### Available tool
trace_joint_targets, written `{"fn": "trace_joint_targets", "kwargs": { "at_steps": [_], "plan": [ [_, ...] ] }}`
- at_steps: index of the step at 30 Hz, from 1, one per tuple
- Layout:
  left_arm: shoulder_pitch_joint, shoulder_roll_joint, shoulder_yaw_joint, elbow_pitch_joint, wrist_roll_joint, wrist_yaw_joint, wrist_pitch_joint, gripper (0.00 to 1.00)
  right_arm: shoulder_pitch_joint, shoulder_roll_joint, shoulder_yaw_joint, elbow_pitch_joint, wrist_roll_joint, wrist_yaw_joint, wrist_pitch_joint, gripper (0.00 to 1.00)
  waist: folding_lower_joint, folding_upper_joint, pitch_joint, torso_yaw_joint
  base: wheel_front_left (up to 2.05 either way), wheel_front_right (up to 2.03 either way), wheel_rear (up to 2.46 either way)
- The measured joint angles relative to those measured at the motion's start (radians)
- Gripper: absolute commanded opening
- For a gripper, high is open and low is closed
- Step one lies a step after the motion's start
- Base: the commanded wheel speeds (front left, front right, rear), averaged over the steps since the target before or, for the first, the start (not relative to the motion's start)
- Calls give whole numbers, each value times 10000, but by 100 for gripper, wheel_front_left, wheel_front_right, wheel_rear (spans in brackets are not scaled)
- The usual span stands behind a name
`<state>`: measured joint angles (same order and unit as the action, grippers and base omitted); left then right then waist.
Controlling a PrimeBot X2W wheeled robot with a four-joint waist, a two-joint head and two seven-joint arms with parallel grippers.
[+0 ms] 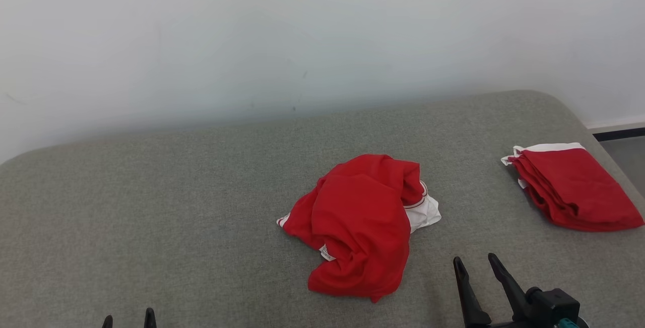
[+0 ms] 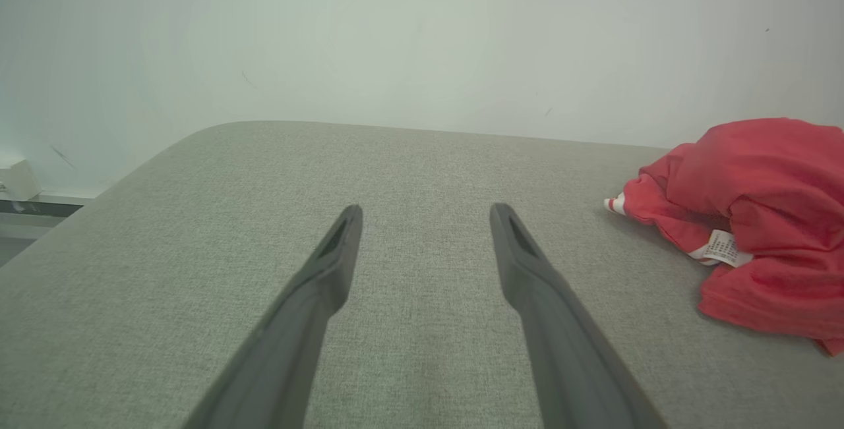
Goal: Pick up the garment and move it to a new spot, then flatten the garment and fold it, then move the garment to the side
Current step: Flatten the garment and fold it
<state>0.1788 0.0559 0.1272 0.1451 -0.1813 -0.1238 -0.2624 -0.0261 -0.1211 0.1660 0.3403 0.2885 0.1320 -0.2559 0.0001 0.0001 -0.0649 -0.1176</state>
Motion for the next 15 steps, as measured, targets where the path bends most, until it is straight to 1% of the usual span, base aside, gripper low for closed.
{"fn": "trace_joint_targets", "kwargs": {
  "at_steps": [15],
  "plan": [
    [-49,-23,-50,165,29,-54,0,100,-56,-17,69,59,8,0,-42,100,0,0,62,-122,0,0,0]
  ]
}}
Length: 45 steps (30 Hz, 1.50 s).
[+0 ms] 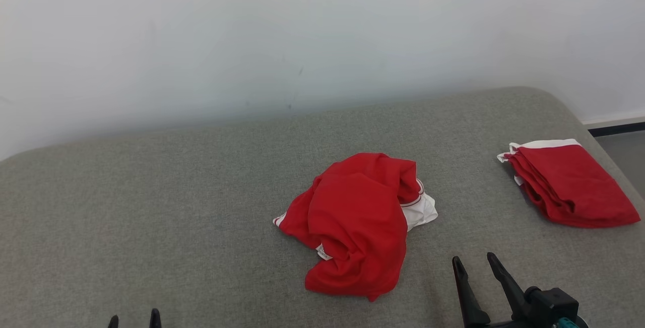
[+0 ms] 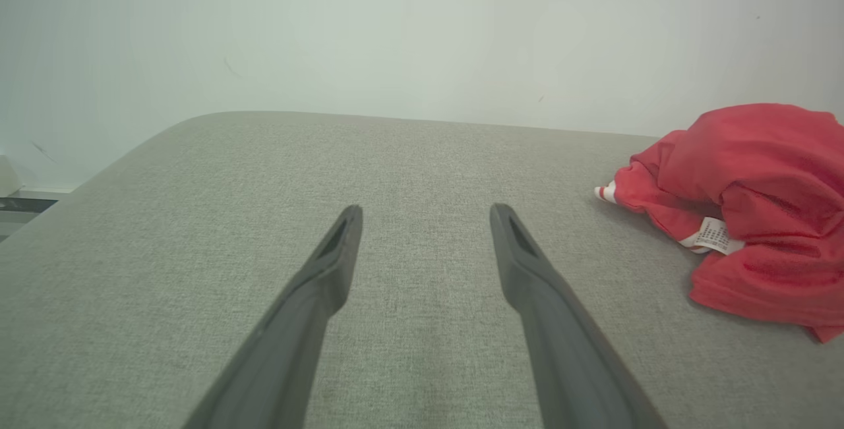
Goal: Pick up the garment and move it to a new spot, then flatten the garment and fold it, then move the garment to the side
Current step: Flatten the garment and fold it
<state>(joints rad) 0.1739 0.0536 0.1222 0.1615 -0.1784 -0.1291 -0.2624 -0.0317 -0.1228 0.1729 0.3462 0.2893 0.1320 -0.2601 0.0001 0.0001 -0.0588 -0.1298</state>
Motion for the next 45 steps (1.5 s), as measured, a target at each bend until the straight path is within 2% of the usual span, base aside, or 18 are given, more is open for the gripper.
{"fn": "trace_joint_targets", "kwargs": {
  "at_steps": [7,15,21,25,33,45],
  "plan": [
    [-430,77,-445,476,-36,-4,-2,100,-3,-8,17,-8,12,0,-6,100,0,0,57,-5,0,0,0],
    [-1854,681,-1507,1662,-376,-13,180,100,-125,-15,163,-2,25,0,-12,100,0,0,136,-317,0,0,0],
    [-3549,673,-1925,2437,-1313,-21,2378,100,-272,-23,272,-63,8,0,-12,100,0,0,322,-879,0,0,0],
    [-4358,773,-1898,2907,-1593,-12,2911,100,-353,-12,372,-79,2,0,-10,100,0,0,513,-1307,0,0,0],
    [-5414,805,-1699,3772,-1921,391,3940,100,-531,42,359,-153,-4,0,-12,100,1,0,1051,-2251,0,0,0],
    [-5787,972,-1854,4274,-2232,499,5503,100,-685,253,257,-230,-17,0,-13,100,1,1,1866,-3186,0,0,0]
  ]
}}
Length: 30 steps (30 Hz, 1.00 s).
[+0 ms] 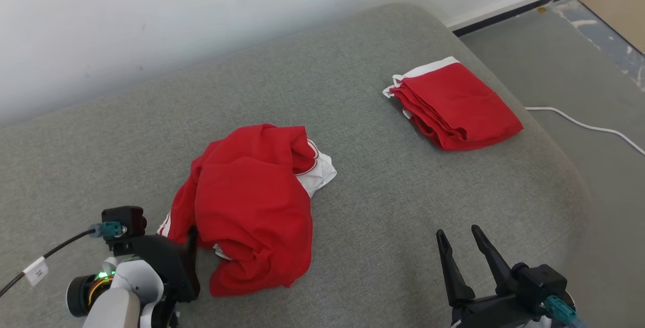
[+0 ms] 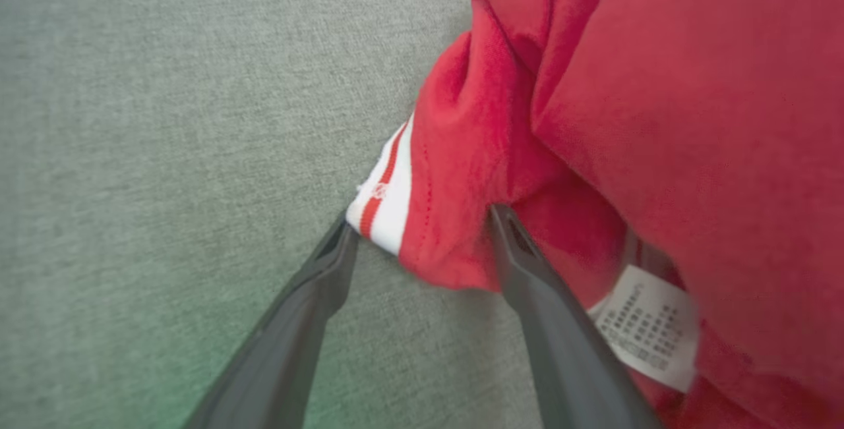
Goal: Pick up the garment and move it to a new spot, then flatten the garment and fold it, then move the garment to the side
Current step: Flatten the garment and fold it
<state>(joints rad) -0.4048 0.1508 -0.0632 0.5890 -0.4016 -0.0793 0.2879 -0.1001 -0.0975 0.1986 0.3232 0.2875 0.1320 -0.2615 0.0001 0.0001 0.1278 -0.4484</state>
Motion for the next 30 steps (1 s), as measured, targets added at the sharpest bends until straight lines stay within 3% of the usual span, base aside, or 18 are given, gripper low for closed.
{"fn": "trace_joint_targets", "kwargs": {
  "at_steps": [3,4,5,6,13,21,30],
  "plan": [
    [-61,13,-88,10,15,113,280,100,-28,58,17,-35,-2,0,-2,100,-1,0,83,-89,0,0,0],
    [-64,17,-119,8,35,194,353,94,-35,67,19,-44,-2,0,-2,100,-1,-1,101,-102,0,0,0],
    [-72,27,-153,-25,52,222,378,39,-44,73,8,-54,-2,0,-2,100,-1,0,114,-107,0,0,0],
    [-82,46,-167,-94,77,259,276,0,-52,81,10,-65,-2,0,-2,100,-1,-1,121,-105,0,0,0],
    [-585,82,-100,-815,412,516,-1360,0,-66,107,-50,-90,-61,0,-2,100,-1,0,134,5,0,0,0],
    [-1606,-159,-558,-1860,863,303,-2991,0,-60,81,21,0,-92,0,-4,100,-1,0,-171,137,0,0,0],
    [-3171,-688,-1705,-2863,1043,-86,-3659,0,-8,-10,159,128,-94,0,-4,100,-2,-1,-649,220,0,0,0]
  ]
}}
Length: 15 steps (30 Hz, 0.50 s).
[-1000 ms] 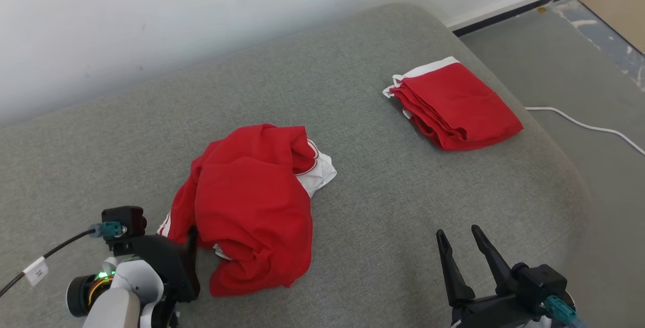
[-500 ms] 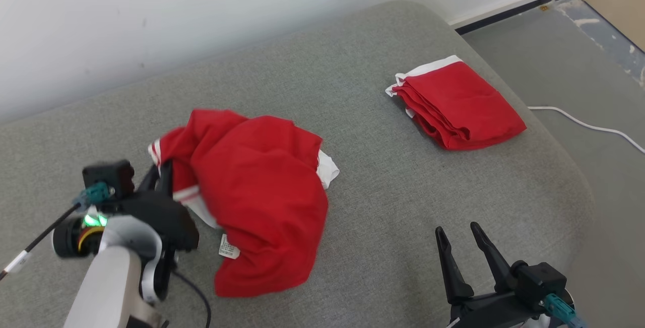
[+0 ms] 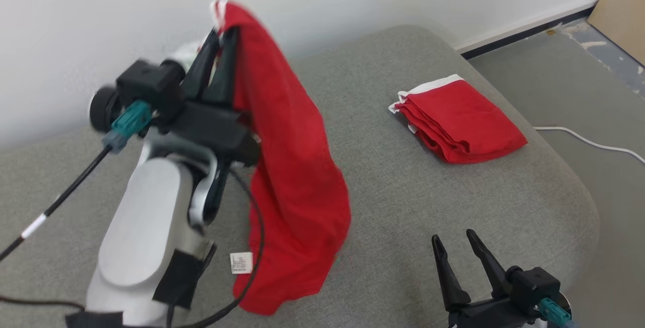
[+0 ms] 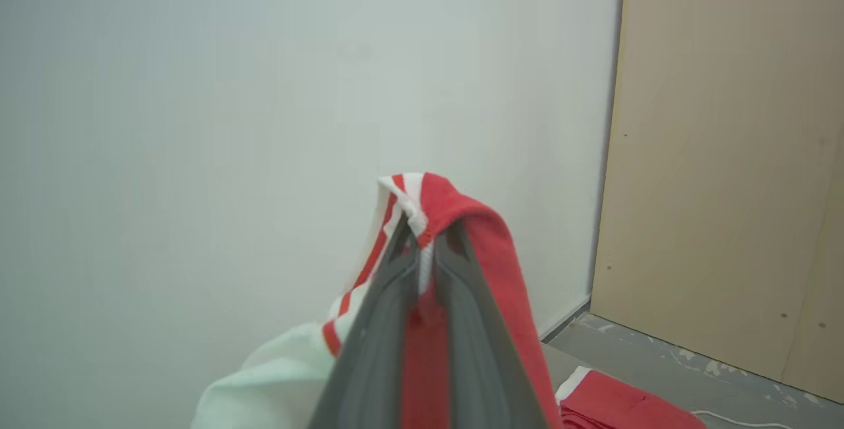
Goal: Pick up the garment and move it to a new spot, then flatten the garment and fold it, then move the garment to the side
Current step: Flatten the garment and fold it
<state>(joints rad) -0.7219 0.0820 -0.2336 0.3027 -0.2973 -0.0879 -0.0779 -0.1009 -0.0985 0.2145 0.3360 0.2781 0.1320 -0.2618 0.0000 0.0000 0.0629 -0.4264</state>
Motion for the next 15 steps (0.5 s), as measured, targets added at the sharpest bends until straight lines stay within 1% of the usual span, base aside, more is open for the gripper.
{"fn": "trace_joint_targets", "kwargs": {
  "at_steps": [7,11,12,15],
  "plan": [
    [-1446,-249,-667,-190,-196,48,-487,0,-12,0,161,50,25,0,0,100,0,0,-177,-154,0,0,0],
    [-1905,-295,-773,-318,-594,297,-1085,0,-1,-25,35,27,67,0,0,100,-1,0,-211,-168,0,0,0],
    [-1905,-295,-773,-318,-594,297,-1085,0,-1,-25,35,27,67,0,0,100,-1,0,-211,-168,0,0,0],
    [-1948,-303,-803,-453,-853,520,-1383,0,90,-92,-84,4,67,0,-15,100,0,0,-204,-11,0,0,0]
  ]
}}
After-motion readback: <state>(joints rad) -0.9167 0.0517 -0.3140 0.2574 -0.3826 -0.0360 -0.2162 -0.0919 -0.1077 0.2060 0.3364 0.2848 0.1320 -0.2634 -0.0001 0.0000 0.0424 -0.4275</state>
